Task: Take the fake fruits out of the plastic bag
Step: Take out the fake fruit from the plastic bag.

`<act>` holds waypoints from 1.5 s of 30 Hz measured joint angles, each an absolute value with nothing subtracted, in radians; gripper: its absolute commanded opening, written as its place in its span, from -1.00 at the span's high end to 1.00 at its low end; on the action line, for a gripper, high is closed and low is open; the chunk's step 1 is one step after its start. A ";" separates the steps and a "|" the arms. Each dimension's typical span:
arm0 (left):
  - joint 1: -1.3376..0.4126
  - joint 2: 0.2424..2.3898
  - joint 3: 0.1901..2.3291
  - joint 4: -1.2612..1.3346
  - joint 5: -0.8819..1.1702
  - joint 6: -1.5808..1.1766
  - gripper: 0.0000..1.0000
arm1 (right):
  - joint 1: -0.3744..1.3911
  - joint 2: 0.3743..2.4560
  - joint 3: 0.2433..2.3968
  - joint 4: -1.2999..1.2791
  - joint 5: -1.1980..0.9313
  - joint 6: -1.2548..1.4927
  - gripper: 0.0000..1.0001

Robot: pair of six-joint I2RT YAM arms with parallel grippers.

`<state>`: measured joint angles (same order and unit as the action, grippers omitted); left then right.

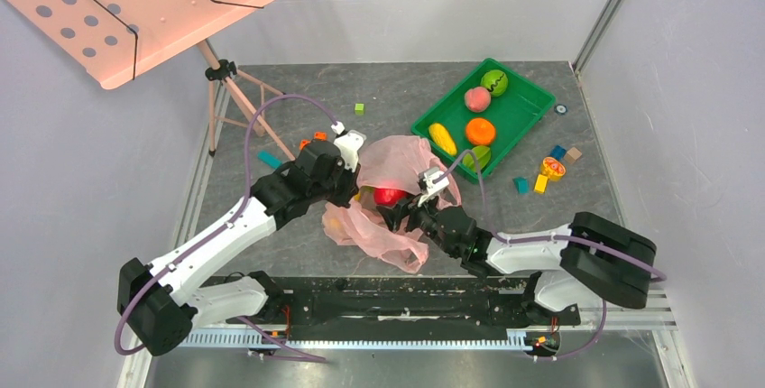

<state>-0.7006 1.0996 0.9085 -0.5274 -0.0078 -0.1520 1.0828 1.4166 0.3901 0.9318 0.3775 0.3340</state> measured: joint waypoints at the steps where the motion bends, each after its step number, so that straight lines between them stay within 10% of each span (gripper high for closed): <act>1: -0.701 1.098 0.906 -0.525 -0.009 -0.152 0.96 | 1.084 1.402 0.387 0.920 0.374 0.331 -0.38; 23: -0.701 1.085 0.868 -0.471 -0.023 -0.189 0.91 | 1.084 0.959 0.384 0.436 0.210 0.256 -0.44; 45: -0.701 1.093 0.867 -0.461 -0.040 -0.191 0.96 | 0.845 1.030 0.823 -0.001 0.096 0.205 -0.35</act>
<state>-0.7006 1.0931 0.8673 -0.4610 -0.0402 -0.1909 0.8448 1.0302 0.8234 -0.0013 0.0956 0.2050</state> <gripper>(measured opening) 0.029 0.735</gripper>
